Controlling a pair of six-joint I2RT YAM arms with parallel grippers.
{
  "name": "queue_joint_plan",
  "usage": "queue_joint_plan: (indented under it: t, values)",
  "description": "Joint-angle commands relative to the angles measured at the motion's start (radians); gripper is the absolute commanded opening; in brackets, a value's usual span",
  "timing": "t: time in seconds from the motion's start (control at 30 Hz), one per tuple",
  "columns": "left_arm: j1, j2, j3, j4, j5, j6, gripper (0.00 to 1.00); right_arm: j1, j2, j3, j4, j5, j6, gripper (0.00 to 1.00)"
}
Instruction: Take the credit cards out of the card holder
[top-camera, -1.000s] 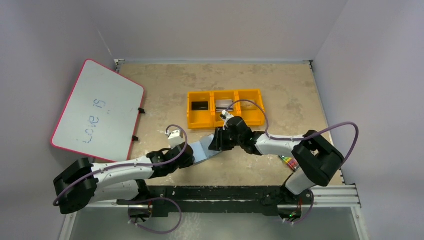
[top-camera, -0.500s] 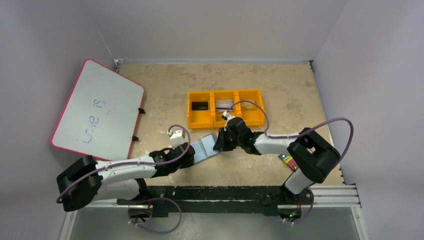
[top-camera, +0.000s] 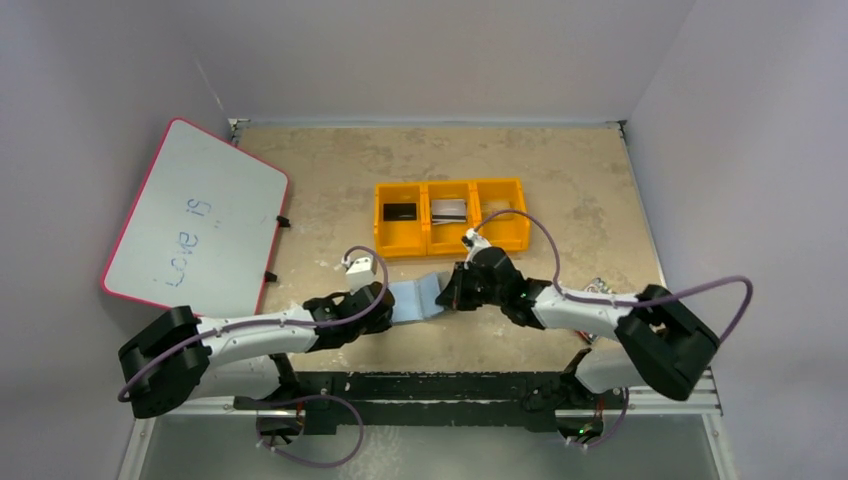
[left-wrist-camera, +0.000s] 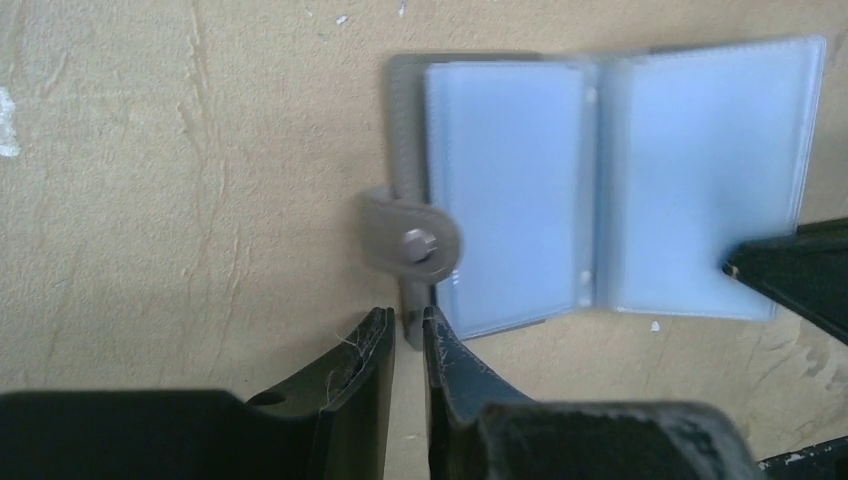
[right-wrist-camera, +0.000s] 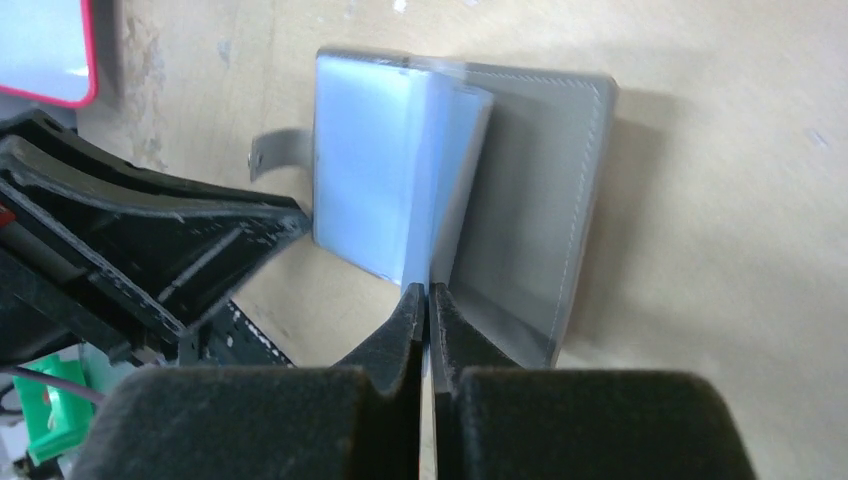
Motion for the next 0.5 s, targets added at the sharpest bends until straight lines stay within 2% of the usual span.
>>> queue_joint_plan:
  t: [0.0, 0.03, 0.07, 0.13, 0.2, 0.27, 0.4, 0.47]
  values:
    - [-0.006, -0.015, 0.058, 0.032, 0.007, 0.067, 0.19, 0.005, -0.151, -0.113, -0.094, 0.132, 0.122, 0.14]
    - [-0.006, -0.023, 0.061, 0.031, 0.006, 0.075, 0.23, 0.005, -0.183, -0.127, -0.120, 0.133, 0.128, 0.28]
    - [-0.005, -0.031, 0.070, 0.028, 0.004, 0.081, 0.26, 0.005, -0.218, -0.124, -0.158, 0.151, 0.129, 0.33]
    - [-0.005, -0.056, 0.092, 0.010, -0.017, 0.094, 0.33, 0.005, -0.309, -0.085, -0.251, 0.213, 0.115, 0.36]
    - [-0.005, -0.083, 0.129, -0.034, -0.059, 0.099, 0.43, 0.003, -0.396, -0.038, -0.345, 0.237, 0.058, 0.40]
    - [-0.005, -0.117, 0.172, -0.097, -0.121, 0.098, 0.52, 0.003, -0.465, 0.026, -0.426, 0.325, 0.002, 0.51]
    - [-0.006, -0.210, 0.251, -0.255, -0.292, 0.066, 0.56, 0.002, -0.562, 0.120, -0.527, 0.534, -0.100, 0.73]
    - [-0.006, -0.244, 0.304, -0.359, -0.437, 0.033, 0.56, 0.003, -0.592, 0.149, -0.542, 0.629, -0.146, 0.83]
